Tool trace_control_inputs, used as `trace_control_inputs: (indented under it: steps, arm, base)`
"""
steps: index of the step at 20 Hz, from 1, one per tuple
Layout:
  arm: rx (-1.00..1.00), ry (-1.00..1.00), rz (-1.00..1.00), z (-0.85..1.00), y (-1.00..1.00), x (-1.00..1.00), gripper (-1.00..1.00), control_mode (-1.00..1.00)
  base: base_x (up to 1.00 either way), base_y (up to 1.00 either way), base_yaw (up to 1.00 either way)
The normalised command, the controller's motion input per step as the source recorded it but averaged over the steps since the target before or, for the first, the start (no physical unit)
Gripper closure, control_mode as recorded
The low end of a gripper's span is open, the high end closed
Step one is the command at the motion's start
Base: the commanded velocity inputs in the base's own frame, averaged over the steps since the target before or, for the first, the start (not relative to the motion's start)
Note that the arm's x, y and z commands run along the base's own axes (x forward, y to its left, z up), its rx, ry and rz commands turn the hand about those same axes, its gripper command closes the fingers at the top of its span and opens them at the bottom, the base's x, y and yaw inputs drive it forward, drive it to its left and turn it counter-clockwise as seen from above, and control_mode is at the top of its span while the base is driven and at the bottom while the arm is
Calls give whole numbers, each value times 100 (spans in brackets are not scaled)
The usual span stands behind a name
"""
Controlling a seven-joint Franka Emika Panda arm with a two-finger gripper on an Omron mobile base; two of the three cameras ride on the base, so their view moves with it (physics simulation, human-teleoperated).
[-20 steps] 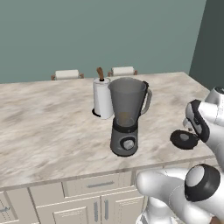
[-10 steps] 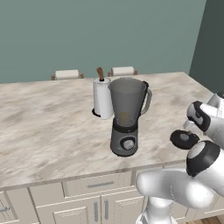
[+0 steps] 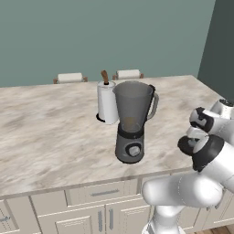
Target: Open the blender lid, put the orange in the blender, close the lid, and start the blender.
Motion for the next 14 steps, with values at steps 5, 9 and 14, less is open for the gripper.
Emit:
trace_control_inputs:
  steps: [5,9,14]
  arm:
    - [-3,1,0,-26,6,15,-100,-100]
    - [-3,0,0,-21,0,14,-100,-100]
    - [-3,0,0,-17,0,15,-100,-100]
  base:
    - [0,0,0]
    - [0,0,0]
    - [0,0,0]
